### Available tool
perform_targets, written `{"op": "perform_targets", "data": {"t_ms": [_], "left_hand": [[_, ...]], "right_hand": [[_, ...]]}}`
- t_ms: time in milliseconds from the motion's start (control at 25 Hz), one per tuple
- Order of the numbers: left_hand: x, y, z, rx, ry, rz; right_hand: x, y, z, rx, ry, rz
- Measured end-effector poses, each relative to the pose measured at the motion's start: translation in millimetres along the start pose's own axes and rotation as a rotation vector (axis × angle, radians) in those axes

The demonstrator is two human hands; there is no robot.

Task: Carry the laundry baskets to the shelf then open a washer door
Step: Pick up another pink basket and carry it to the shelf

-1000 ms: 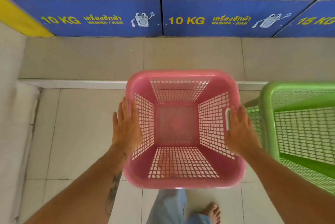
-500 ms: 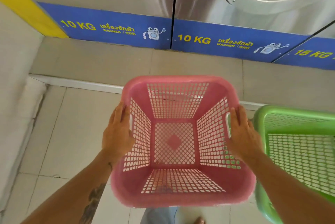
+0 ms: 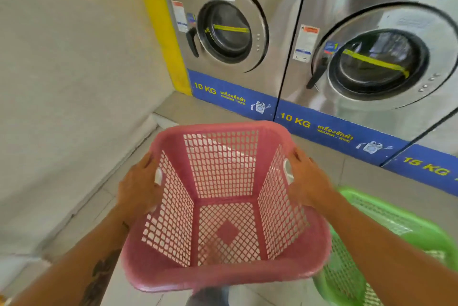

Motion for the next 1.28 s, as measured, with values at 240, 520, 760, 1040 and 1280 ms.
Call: {"op": "perform_targets", "data": {"t_ms": [240, 520, 760, 1040, 1280], "left_hand": [[205.4, -86.7, 64.4, 0.021, 0.13, 0.346], [477.0, -227.9, 104.1, 0.034, 0.299, 0.759], [742.7, -339.4, 135.8, -0.001, 0.452, 1.049], [979.2, -426.9, 175.9, -0.009, 0.603, 1.286], [1109.9, -517.0, 198.5, -0.129, 0.554, 1.52]], "right_hand": [[86.7, -129.7, 19.7, 0.067, 0.005, 0.331], [218.4, -355.9, -24.4, 0.043, -0.043, 0.737], [397.5, -569.8, -111.4, 0.044, -0.132, 1.045], [589.4, -762.0, -199.4, 0.005, -0.179, 1.331], [689.7, -906.5, -256.6, -0.04, -0.213, 1.486]]}}
Point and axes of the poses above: each hand's wrist, its own x-axis away from the middle knuckle, its own z-axis out of the back of the hand, y = z × x, the point moved 6 cm from there along -x, towards the middle knuckle
